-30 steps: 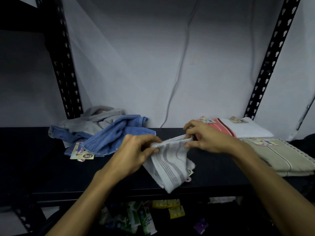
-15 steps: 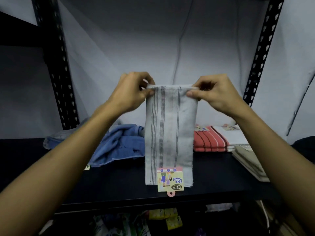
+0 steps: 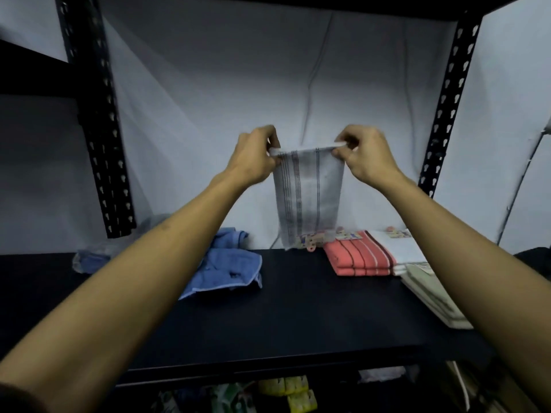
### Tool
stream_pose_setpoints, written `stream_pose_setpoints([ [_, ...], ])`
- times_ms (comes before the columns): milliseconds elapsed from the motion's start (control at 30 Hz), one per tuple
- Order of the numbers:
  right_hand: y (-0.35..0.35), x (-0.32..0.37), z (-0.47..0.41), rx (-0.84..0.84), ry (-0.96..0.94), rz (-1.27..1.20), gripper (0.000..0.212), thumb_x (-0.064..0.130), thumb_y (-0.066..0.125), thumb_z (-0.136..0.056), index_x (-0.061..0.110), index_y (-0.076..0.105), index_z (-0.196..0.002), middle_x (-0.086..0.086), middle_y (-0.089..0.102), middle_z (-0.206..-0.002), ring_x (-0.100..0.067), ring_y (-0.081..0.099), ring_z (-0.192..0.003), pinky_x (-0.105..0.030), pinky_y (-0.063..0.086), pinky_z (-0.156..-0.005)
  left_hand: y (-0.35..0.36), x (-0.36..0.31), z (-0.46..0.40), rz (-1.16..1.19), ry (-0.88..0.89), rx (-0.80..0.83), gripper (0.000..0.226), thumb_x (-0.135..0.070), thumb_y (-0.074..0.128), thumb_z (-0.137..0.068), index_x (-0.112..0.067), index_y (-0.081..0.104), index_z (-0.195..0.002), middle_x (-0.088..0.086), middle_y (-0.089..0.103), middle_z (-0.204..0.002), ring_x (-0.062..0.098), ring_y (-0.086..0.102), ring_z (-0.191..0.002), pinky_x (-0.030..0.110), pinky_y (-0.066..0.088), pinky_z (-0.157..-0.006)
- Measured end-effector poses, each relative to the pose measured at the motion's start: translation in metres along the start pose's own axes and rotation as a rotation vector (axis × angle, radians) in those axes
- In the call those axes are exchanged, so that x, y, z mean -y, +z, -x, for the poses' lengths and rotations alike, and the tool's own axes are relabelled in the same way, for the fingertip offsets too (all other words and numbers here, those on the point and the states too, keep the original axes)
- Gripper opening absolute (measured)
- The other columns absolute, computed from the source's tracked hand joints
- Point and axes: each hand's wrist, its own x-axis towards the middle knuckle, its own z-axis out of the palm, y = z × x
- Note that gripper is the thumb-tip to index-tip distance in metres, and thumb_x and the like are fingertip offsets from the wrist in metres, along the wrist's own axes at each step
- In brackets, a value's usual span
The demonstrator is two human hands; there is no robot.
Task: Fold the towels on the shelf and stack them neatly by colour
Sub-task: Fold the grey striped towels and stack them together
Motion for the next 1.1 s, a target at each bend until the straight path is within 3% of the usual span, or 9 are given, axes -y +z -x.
stream_pose_setpoints([
  [133,0.009,-0.018,0.078,0.187,-0.016,-0.071,0.006,0.012,0.076,-0.083,0.013,0.071,-0.086,0.006,0.069,-0.079,-0.002,0.060,-0.072,-0.016,0.042,-0.068,0.027,0.025,0.076,0.146,-0.035,0.131,0.017,0.003,0.067,-0.085,-0.012,0.060,-0.085,0.008,0.070,-0.081,0.019,0.071,-0.059,0.039,0.059,-0.048],
  [300,0.038,-0.027,0.198,0.549,0.019,-0.139,0.009,0.015,0.074,-0.085,0.021,0.066,-0.085,0.007,0.066,-0.078,-0.005,0.055,-0.063,-0.032,0.049,-0.063,0.056,0.065,0.194,0.114,-0.046,0.282,0.018,-0.005,0.072,-0.086,-0.021,0.065,-0.087,-0.007,0.072,-0.077,0.006,0.069,-0.071,0.037,0.057,-0.071],
  [467,0.075,0.002,0.269,0.759,-0.157,-0.190,0.011,0.020,0.072,-0.088,0.020,0.063,-0.095,0.011,0.060,-0.093,-0.006,0.056,-0.089,-0.032,0.050,-0.080,0.048,0.098,0.259,0.068,-0.082,0.283,0.026,-0.003,0.076,-0.083,-0.024,0.069,-0.097,-0.013,0.073,-0.097,0.002,0.067,-0.092,0.026,0.052,-0.083],
  [633,0.091,0.032,0.258,0.823,-0.115,-0.380,0.014,0.031,0.067,-0.095,0.018,0.070,-0.101,0.011,0.068,-0.099,-0.006,0.061,-0.096,-0.022,0.048,-0.087,0.020,0.122,0.262,-0.105,-0.173,0.350,0.036,0.005,0.071,-0.078,-0.023,0.071,-0.101,-0.008,0.073,-0.100,0.014,0.068,-0.095,0.024,0.049,-0.081],
  [767,0.116,-0.005,0.214,0.596,-0.019,-0.271,0.018,0.013,0.055,-0.101,0.012,0.071,-0.109,0.003,0.071,-0.112,-0.011,0.062,-0.106,-0.027,0.045,-0.096,0.016,0.093,0.248,-0.138,-0.226,0.288,0.047,0.008,0.056,-0.077,-0.018,0.070,-0.113,0.000,0.071,-0.115,0.021,0.064,-0.110,0.035,0.052,-0.093],
  [867,0.131,-0.058,0.196,0.573,0.109,0.054,0.032,0.003,0.048,-0.097,0.007,0.065,-0.124,-0.012,0.065,-0.129,-0.031,0.060,-0.120,-0.039,0.044,-0.104,0.041,0.053,0.253,-0.008,-0.275,0.284,0.036,-0.019,0.055,-0.097,-0.021,0.055,-0.134,0.004,0.060,-0.137,0.024,0.054,-0.127,0.034,0.042,-0.105],
  [933,0.132,-0.077,0.206,0.620,0.153,0.136,0.032,0.010,0.047,-0.100,0.009,0.062,-0.128,-0.012,0.063,-0.131,-0.033,0.059,-0.119,-0.042,0.045,-0.102,0.066,0.035,0.265,-0.003,-0.407,0.523,0.062,-0.052,0.040,-0.104,-0.021,0.024,-0.156,0.009,0.028,-0.162,0.032,0.026,-0.149,0.042,0.021,-0.122],
  [1000,0.124,-0.081,0.227,0.616,0.105,0.185,0.028,0.021,0.043,-0.105,0.014,0.059,-0.127,-0.006,0.060,-0.127,-0.029,0.055,-0.117,-0.045,0.045,-0.093,0.082,0.037,0.276,-0.126,-0.464,0.646,0.080,-0.066,0.024,-0.100,-0.020,0.001,-0.161,0.014,0.001,-0.169,0.035,-0.003,-0.155,0.050,-0.002,-0.125],
  [1100,0.098,-0.077,0.252,0.554,0.027,0.267,0.023,0.029,0.040,-0.106,0.019,0.060,-0.114,0.005,0.054,-0.109,-0.020,0.048,-0.107,-0.038,0.037,-0.078,0.077,0.065,0.273,-0.186,-0.394,0.643,0.082,-0.070,0.019,-0.097,-0.021,0.008,-0.162,0.009,-0.001,-0.170,0.025,-0.009,-0.156,0.045,-0.009,-0.125],
])
